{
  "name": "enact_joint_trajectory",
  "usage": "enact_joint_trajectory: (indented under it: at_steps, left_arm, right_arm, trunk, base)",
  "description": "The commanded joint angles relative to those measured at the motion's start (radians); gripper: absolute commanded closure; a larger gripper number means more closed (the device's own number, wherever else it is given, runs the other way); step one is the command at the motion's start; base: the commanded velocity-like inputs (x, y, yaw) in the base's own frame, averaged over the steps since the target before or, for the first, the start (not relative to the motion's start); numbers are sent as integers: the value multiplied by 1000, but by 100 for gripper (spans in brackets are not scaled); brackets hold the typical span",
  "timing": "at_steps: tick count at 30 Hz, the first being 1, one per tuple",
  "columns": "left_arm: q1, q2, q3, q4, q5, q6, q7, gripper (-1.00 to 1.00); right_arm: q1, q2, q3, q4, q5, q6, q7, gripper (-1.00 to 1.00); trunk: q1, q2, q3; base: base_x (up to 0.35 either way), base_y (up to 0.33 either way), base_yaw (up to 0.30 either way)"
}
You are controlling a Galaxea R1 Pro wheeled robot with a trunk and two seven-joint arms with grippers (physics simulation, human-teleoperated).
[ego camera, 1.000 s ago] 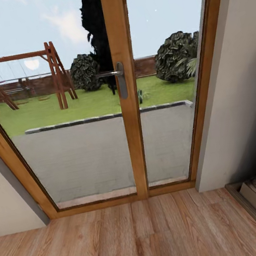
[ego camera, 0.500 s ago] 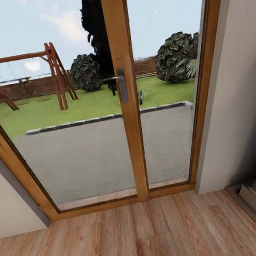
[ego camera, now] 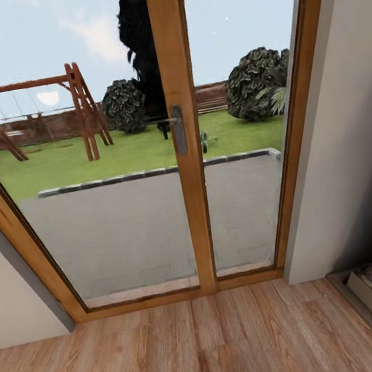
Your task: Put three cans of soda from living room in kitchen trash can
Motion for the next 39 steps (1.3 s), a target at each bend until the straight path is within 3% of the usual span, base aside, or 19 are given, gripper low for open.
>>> enact_joint_trajectory:
  at_steps: [1,7,11,16,25,29,39]
  left_arm:
    - [2,3,-1,0,0,0,0,-100]
    - [19,23,0,0,5,-3,1,-100]
    - [30,26,0,0,55,-5,1,-100]
    - [48,27,-1,0,80,-12,0,-100]
    - [78,22,-2,0,83,-98,0,-100]
    - [91,19,-3,1,83,-157,0,-100]
    - [116,16,-2,1,85,-225,0,-100]
  right_arm:
    - [2,0,-1,0,0,0,0,-100]
    - [46,7,-1,0,-1,-4,0,-100]
    - [81,14,-1,0,-1,-6,0,-100]
    - [123,23,-1,0,-2,-7,-4,-100]
    - [161,33,-1,0,-2,-64,-65,-100]
    - [170,34,-1,0,-2,-72,-69,-100]
    - [192,34,-2,0,-4,-149,-71,-100]
  trunk:
    - [-4,7,3]
    - [-27,49,22]
    - [-42,77,35]
    - [-61,112,50]
    - [-96,175,79]
    - [-111,203,91]
    - [-150,273,122]
  base:
    - [0,0,0]
    - [0,0,0]
    - [0,0,0]
    - [0,0,0]
    - [0,0,0]
    - [0,0,0]
    - [0,0,0]
